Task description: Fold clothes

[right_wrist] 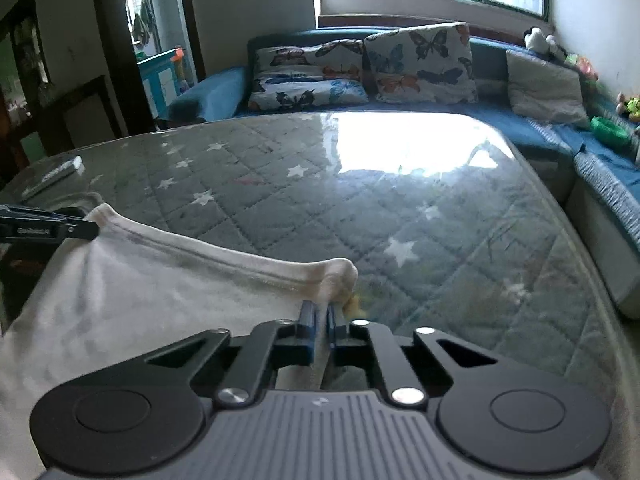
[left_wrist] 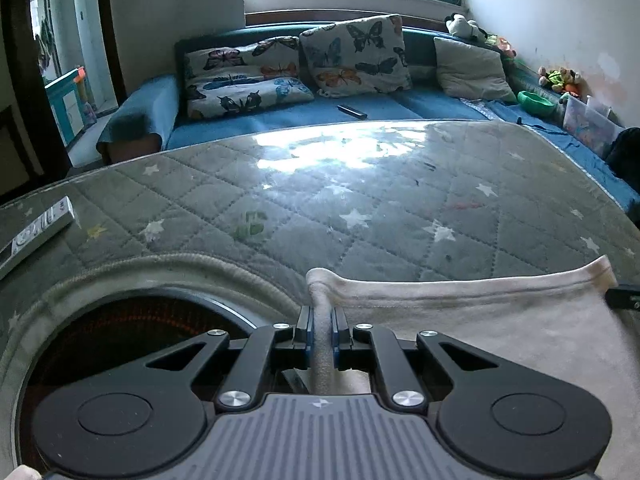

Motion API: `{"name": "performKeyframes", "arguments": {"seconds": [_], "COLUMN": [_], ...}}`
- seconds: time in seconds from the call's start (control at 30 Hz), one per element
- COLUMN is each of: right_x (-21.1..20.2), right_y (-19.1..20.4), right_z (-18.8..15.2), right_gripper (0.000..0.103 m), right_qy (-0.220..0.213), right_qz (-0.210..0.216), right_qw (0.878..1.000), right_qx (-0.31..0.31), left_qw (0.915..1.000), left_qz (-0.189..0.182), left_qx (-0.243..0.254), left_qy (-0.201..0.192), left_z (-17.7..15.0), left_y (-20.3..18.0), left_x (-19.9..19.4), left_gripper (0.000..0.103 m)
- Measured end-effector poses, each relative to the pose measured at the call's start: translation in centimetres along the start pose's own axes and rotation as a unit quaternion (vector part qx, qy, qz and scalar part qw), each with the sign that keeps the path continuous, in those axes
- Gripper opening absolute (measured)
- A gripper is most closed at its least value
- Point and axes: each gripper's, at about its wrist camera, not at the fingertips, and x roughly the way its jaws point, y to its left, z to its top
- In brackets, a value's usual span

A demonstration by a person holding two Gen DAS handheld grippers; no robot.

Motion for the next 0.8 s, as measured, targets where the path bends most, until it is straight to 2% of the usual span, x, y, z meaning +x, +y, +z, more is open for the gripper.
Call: {"name": "performKeyframes", "arguments": {"seconds": [0.1,0.17,0.3,0.43,0.53,0.67,0.73,0.8], "right_x": [0.8,0.7,-1.2,-4.4,-6.5,-9.1,-10.5,-11.6], "right_y": [-0.1,-0.2,0.0,1.4,3.4,6.1,7.6,9.0], "right_z": [0.5,0.9,0.7,-0.5,-2.4,-5.5,-7.0,-8.5], "right_gripper": [0.004,0.008,0.013,0.03,0.036,0.04,0.046,0.046], "right_qy": [0.0,-0.004,-0.018,-0.016,-0.007,0.003,0.003,0.004], "right_qz": [-0.013,-0.017,-0.014,0.024,0.045,0.076,0.088,0.099], "right_qw": [1.0,1.0,1.0,0.998,0.996,0.99,0.987,0.983], "right_qx": [-0.009,-0.012,-0.019,-0.048,-0.082,-0.12,-0.138,-0.154], "left_qw": [1.0,0.9999,0.9999,0.9996,0.9987,0.9948,0.9922,0.99], "left_qz": [0.007,0.008,0.008,-0.011,-0.039,-0.081,-0.095,-0.107], "left_qx": [-0.003,-0.007,-0.008,-0.005,0.01,0.055,0.075,0.086], "left_qy": [-0.002,-0.002,-0.013,-0.026,-0.03,-0.025,-0.027,-0.029], "left_z": [0.5,0.7,0.6,-0.7,-2.5,-6.5,-8.5,-10.5], "left_y": [-0.2,-0.2,0.1,-0.4,-1.8,-5.0,-6.4,-7.5], "left_x": [0.6,0.6,-1.0,-4.3,-7.1,-10.7,-12.1,-13.4], "left_gripper": [0.014,0.015,0.027,0.03,0.033,0.035,0.035,0.04]}}
